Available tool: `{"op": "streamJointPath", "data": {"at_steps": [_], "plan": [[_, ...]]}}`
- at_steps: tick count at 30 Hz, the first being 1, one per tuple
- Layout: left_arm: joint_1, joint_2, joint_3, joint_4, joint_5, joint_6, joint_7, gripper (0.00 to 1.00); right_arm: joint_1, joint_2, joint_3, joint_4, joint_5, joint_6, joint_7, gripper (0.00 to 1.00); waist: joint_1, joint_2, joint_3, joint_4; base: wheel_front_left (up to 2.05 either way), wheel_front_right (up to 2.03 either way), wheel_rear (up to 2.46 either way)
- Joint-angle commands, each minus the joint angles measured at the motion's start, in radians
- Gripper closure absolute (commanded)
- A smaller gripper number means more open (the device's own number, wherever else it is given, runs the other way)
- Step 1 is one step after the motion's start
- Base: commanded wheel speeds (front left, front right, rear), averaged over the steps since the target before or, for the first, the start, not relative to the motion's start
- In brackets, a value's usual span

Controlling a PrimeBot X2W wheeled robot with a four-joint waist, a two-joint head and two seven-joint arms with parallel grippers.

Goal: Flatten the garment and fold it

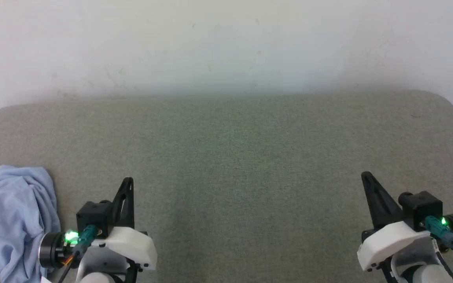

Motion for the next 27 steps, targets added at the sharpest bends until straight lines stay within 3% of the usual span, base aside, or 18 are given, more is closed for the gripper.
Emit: {"op": "streamJointPath", "data": {"at_steps": [1, 25, 26, 27], "plan": [[0.006, -0.002, 0.004, -0.005, 0.006, 0.007, 0.000, 1.00, -0.009, 0.003, -0.002, -0.003, -0.006, -0.001, 0.001, 1.00, 0.0000, 0.0000, 0.000, 0.000, 0.00, 0.00, 0.00], [0.006, -0.002, 0.004, -0.005, 0.006, 0.007, 0.000, 1.00, -0.009, 0.003, -0.002, -0.003, -0.006, -0.001, 0.001, 1.00, 0.0000, 0.0000, 0.000, 0.000, 0.00, 0.00, 0.00], [0.000, 0.000, -0.001, 0.000, -0.001, 0.000, 0.000, 0.00, 0.000, 0.000, 0.000, 0.000, 0.000, 0.000, 0.000, 0.00, 0.0000, 0.0000, 0.000, 0.000, 0.00, 0.00, 0.00], [0.000, 0.000, -0.001, 0.001, -0.001, -0.001, 0.000, 1.00, 0.000, 0.000, 0.000, 0.001, 0.001, 0.000, 0.000, 1.00, 0.0000, 0.0000, 0.000, 0.000, 0.00, 0.00, 0.00]]}}
